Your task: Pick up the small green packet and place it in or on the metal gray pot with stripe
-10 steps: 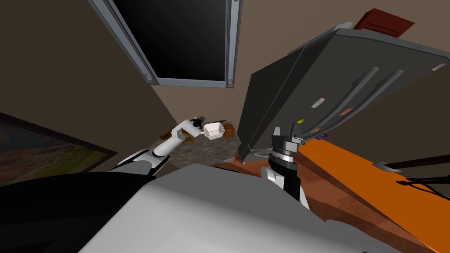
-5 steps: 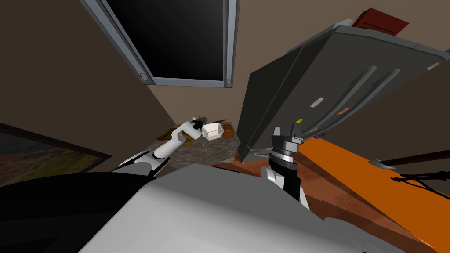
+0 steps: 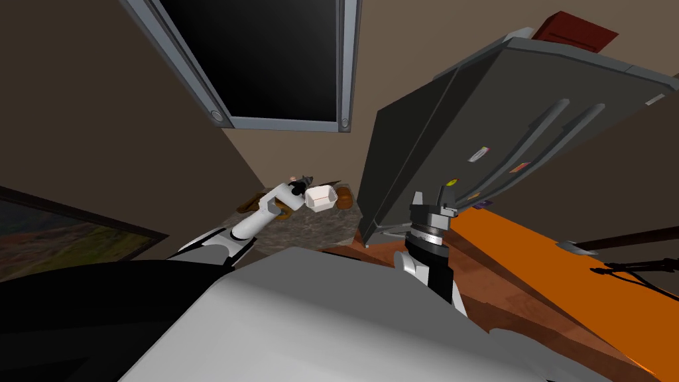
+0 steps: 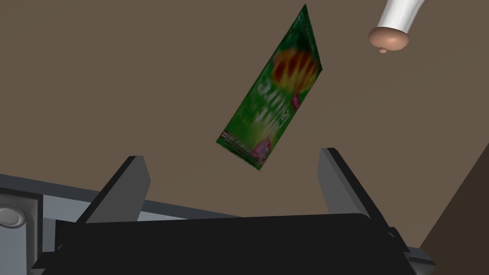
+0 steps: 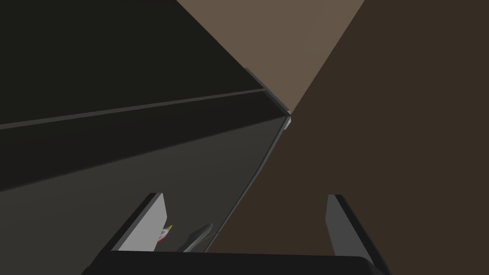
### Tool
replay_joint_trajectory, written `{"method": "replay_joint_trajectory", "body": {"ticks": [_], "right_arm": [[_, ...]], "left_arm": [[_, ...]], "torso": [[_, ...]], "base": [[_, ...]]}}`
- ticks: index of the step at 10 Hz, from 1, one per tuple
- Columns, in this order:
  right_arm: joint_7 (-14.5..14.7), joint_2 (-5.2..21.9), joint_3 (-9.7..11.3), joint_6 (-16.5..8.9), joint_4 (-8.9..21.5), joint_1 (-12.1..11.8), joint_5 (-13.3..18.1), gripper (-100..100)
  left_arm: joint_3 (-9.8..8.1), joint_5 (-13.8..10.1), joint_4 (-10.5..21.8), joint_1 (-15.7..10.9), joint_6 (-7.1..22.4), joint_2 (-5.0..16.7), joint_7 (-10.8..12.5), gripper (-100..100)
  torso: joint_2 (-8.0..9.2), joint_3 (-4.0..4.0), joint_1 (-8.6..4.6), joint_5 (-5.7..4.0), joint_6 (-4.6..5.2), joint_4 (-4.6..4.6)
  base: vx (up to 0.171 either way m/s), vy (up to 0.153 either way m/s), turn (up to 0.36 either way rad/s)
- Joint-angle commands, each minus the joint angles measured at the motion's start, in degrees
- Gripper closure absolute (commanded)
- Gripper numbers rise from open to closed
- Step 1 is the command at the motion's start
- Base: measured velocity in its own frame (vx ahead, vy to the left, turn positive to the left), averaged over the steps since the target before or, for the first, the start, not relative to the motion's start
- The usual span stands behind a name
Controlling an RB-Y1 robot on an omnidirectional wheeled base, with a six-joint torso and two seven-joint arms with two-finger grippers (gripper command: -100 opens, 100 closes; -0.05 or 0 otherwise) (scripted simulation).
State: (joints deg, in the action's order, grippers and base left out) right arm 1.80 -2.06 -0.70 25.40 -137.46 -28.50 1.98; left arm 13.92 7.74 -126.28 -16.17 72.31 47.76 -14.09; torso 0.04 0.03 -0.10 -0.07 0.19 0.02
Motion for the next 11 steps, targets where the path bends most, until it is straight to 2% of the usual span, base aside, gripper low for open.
{"method": "replay_joint_trajectory", "body": {"ticks": [1, 2, 3, 4, 5, 6, 7, 8, 9, 11], "right_arm": [[0.00, 0.00, 0.00, 0.00, 0.00, 0.00, 0.00, 0], [0.00, 0.00, 0.00, 0.00, 0.00, 0.00, 0.00, 0], [0.00, 0.00, 0.00, 0.00, 0.00, 0.00, 0.00, 0], [0.00, 0.01, 0.00, 0.00, 0.00, 0.00, 0.00, 0], [0.00, 0.00, 0.00, 0.00, 0.00, 0.00, 0.00, 0], [0.00, 0.01, 0.00, 0.00, 0.00, 0.00, 0.00, 0], [0.00, 0.00, 0.00, 0.00, 0.00, 0.00, 0.00, 0], [0.00, 0.01, 0.00, 0.00, 0.00, 0.00, 0.00, 0], [0.00, 0.00, 0.00, 0.00, 0.00, 0.00, 0.00, 0], [0.00, 0.00, 0.00, 0.00, 0.00, 0.00, 0.00, 0]], "left_arm": [[0.57, 0.27, -2.34, -0.69, 2.86, 0.34, 0.27, -100], [0.57, 0.27, -2.34, -0.69, 3.59, 0.34, 0.27, -100], [1.15, 0.55, -4.68, -1.39, 5.79, 0.68, 0.54, -100], [1.15, 0.55, -4.68, -1.39, 7.18, 0.68, 0.54, -100], [1.72, 0.82, -7.01, -2.08, 8.84, 1.02, 0.81, -100], [1.72, 0.82, -7.01, -2.08, 10.35, 1.02, 0.81, -100], [2.29, 1.10, -9.31, -2.78, 12.16, 1.36, 1.09, -100], [2.29, 1.10, -9.35, -2.78, 13.98, 1.36, 1.09, -100], [2.87, 1.37, -11.69, -3.47, 15.68, 1.70, 1.36, -100], [2.87, 1.37, -11.69, -3.47, 17.95, 1.70, 1.36, -100]], "torso": [[0.00, 0.00, 0.00, 0.00, 0.00, 0.00], [-0.07, -0.03, 0.08, 0.01, 0.02, -0.01], [-0.08, -0.05, 0.15, 0.03, 0.00, -0.02], [-0.10, -0.06, 0.16, 0.03, 0.01, -0.02], [-0.10, -0.06, 0.15, 0.04, -0.01, -0.03], [-0.14, -0.08, 0.17, 0.04, 0.01, -0.03], [-0.11, -0.07, 0.17, 0.04, -0.01, -0.03], [-0.10, -0.06, 0.17, 0.04, 0.01, -0.02], [-0.09, -0.05, 0.16, 0.04, -0.02, -0.02], [-0.09, -0.06, 0.14, 0.04, -0.01, -0.03]], "base": [[0.025, 0.033, -0.092], [0.023, 0.046, -0.068], [0.030, 0.047, -0.103], [0.028, 0.041, -0.051], [0.039, 0.051, -0.082], [0.025, 0.048, -0.056], [0.024, 0.049, -0.118], [0.022, 0.043, -0.048], [0.025, 0.043, -0.089], [0.012, 0.020, -0.025]]}}
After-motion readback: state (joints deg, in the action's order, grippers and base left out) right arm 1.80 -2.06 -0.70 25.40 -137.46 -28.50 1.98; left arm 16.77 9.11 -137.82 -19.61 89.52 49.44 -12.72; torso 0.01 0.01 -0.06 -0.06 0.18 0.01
